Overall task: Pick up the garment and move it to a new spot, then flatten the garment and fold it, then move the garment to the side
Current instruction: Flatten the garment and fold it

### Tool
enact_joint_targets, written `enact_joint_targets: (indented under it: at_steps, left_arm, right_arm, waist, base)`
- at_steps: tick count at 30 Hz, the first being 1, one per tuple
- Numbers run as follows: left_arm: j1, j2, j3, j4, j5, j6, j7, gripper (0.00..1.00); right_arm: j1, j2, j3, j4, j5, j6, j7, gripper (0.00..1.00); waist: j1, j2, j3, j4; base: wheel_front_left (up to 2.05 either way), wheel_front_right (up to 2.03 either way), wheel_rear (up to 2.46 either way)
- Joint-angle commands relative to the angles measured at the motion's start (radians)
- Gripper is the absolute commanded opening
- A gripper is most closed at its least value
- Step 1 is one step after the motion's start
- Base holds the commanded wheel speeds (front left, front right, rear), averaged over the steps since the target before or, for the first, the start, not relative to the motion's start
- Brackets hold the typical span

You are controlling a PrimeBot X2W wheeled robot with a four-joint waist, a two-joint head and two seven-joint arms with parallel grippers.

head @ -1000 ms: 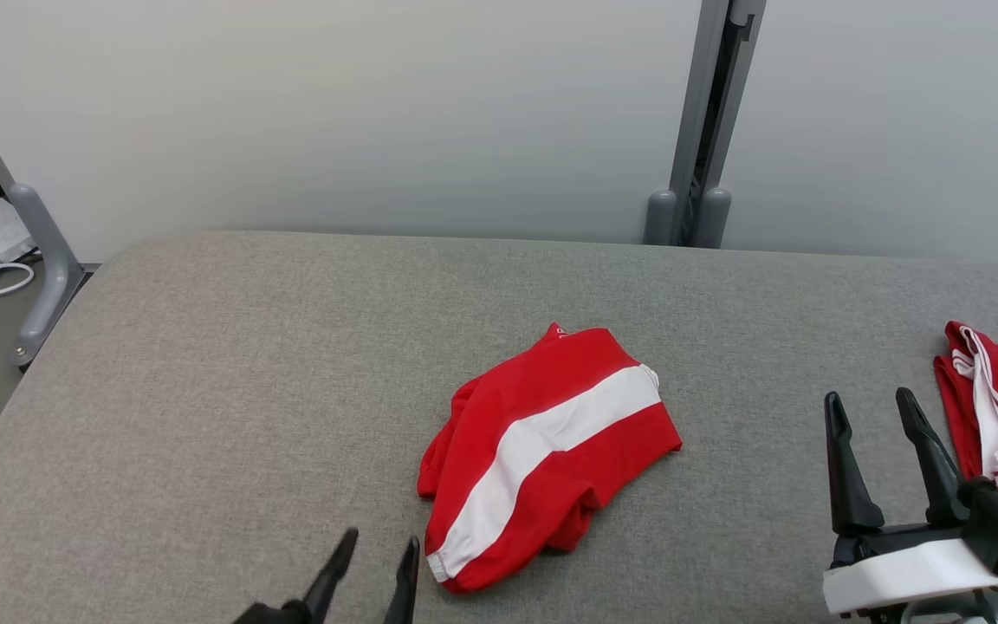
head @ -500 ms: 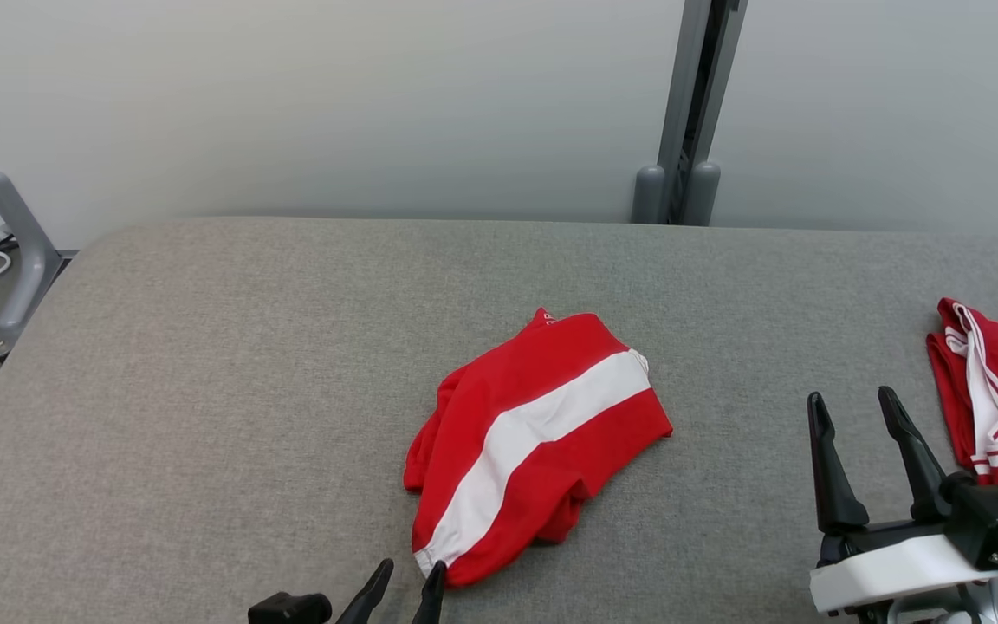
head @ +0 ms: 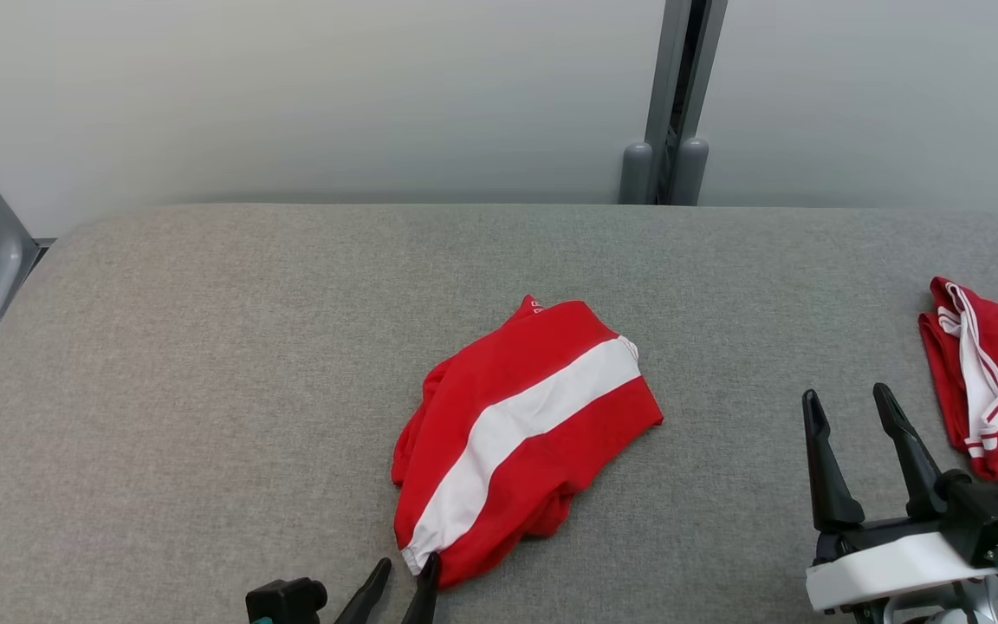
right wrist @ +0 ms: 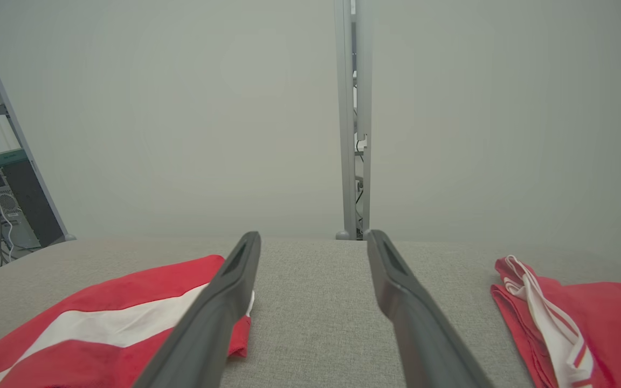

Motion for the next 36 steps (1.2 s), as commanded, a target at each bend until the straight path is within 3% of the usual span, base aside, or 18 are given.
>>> enact_joint_targets:
  at_steps: [1,5,6,8,14,19,26,36]
  left_arm:
    - [-0.022,0.005,-0.007,0.009,-0.039,-0.006,-0.003,1.0]
    - [-0.041,0.005,-0.033,0.03,-0.06,-0.012,-0.007,1.0]
    - [-0.045,0.005,-0.037,0.033,-0.061,-0.012,-0.009,0.83]
    - [-0.055,0.005,-0.043,0.034,-0.066,-0.014,-0.015,0.0]
    - [-0.053,0.006,-0.026,0.018,-0.04,-0.017,-0.024,0.0]
    - [-0.029,0.019,0.009,-0.052,0.047,-0.01,-0.024,0.0]
    - [-0.025,0.016,0.014,-0.131,0.161,-0.01,-0.024,0.0]
    - [-0.04,0.008,-0.016,-0.184,0.214,-0.016,-0.024,0.0]
  right_arm:
    - [-0.011,-0.005,-0.001,0.001,-0.004,0.0,-0.005,1.0]
    - [-0.013,-0.005,-0.001,0.004,-0.005,0.0,-0.005,1.0]
    - [-0.014,-0.005,0.0,0.004,-0.005,0.0,-0.005,1.0]
    - [-0.015,-0.005,0.001,0.006,-0.006,0.0,-0.005,1.0]
    - [-0.012,-0.005,0.003,0.023,-0.003,0.0,-0.005,1.0]
    - [-0.058,-0.005,0.005,0.078,0.032,0.0,0.001,1.0]
    - [-0.253,-0.005,0.013,0.293,0.111,0.0,0.126,1.0]
    - [-0.485,-0.09,0.117,0.613,0.222,0.0,0.22,1.0]
  waist:
    - [0.0,-0.0001,0.003,0.001]
    - [0.0,-0.0001,0.006,0.003]
    - [0.0,-0.0001,0.006,0.004]
    - [0.0,-0.0001,0.005,0.005]
    - [0.0,-0.0001,0.001,0.02]
    - [0.0,-0.0001,0.012,0.056]
    - [0.0,-0.0001,0.052,0.123]
    - [0.0,-0.0001,0.095,0.209]
  base:
    - [0.0,0.0,0.0]
    - [0.0,0.0,0.0]
    - [0.0,0.0,0.0]
    - [0.0,0.0,0.0]
    - [0.0,0.0,0.0]
    - [0.0,0.0,0.0]
    - [0.0,0.0,0.0]
    - [0.0,0.0,0.0]
